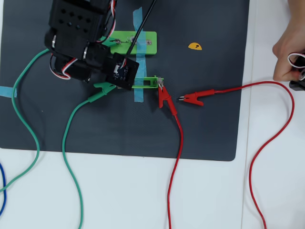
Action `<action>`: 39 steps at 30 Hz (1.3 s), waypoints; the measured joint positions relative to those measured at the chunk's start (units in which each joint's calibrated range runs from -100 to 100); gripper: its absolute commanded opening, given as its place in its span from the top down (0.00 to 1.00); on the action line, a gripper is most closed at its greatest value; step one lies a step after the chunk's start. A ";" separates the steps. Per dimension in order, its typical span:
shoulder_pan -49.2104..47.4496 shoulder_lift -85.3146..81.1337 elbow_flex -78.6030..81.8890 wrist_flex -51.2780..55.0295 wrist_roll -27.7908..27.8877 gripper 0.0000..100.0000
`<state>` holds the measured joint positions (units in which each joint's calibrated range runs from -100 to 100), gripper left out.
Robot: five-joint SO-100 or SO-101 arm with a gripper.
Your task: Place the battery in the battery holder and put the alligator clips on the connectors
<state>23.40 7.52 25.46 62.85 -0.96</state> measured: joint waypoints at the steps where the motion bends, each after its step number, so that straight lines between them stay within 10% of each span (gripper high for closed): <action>1: 0.56 -0.84 0.00 -0.86 0.00 0.99; 10: 3.25 -19.49 5.33 -3.69 0.00 0.99; 21: -25.53 -36.20 12.71 -3.86 -5.32 0.99; 39: -37.07 -28.14 19.37 -17.67 -6.25 0.99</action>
<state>-13.66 -20.62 44.82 45.17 -7.21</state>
